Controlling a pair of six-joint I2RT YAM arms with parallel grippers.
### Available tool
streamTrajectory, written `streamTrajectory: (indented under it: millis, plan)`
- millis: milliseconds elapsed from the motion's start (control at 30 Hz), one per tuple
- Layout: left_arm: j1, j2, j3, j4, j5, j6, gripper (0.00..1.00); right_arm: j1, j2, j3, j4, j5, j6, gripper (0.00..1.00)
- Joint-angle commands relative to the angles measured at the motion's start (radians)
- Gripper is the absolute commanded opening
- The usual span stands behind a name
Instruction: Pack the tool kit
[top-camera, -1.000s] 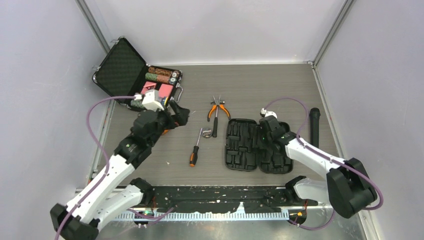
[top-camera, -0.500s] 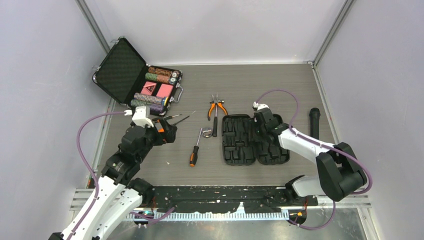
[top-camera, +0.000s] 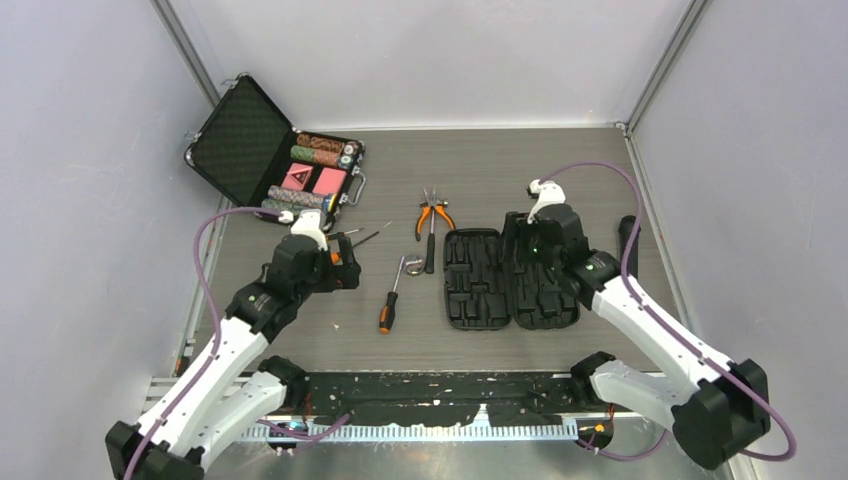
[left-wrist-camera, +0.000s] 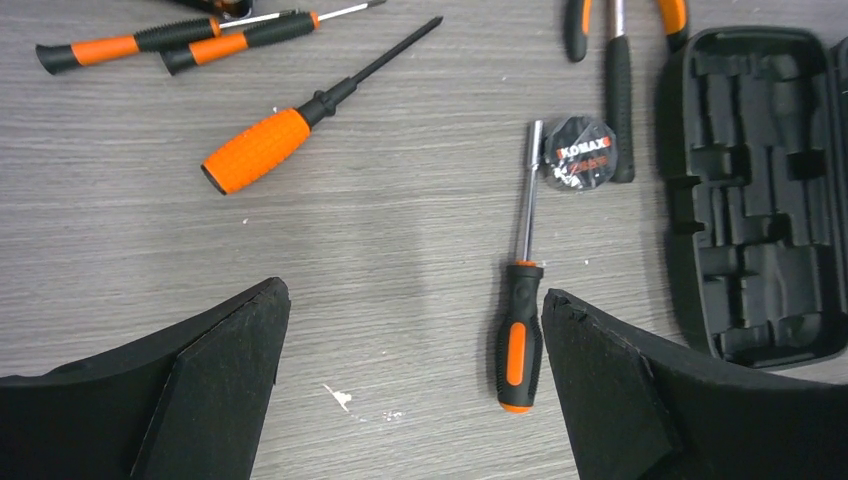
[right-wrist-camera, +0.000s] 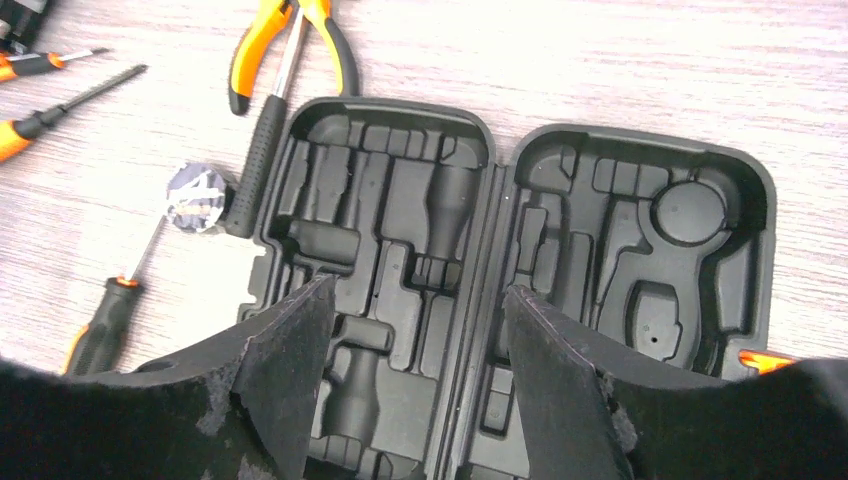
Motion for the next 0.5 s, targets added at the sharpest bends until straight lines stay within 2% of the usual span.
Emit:
streamTrajectory:
  millis: [0, 367, 467]
  plan:
    - [0.020, 0.083, 0.062, 0.042, 0.022, 0.009, 0.97, -0.002, -0.093, -0.015, 0.000, 0.002, 0.010, 0.69]
    - [0.035, 0.273, 0.080, 0.127, 0.103, -0.056, 0.95, -0.003, -0.203, -0.121, 0.009, -0.035, 0.051, 0.75]
    - [0.035, 0.311, 0.080, 0.131, 0.109, -0.056, 0.95, -0.002, -0.208, -0.132, 0.020, -0.056, 0.053, 0.80]
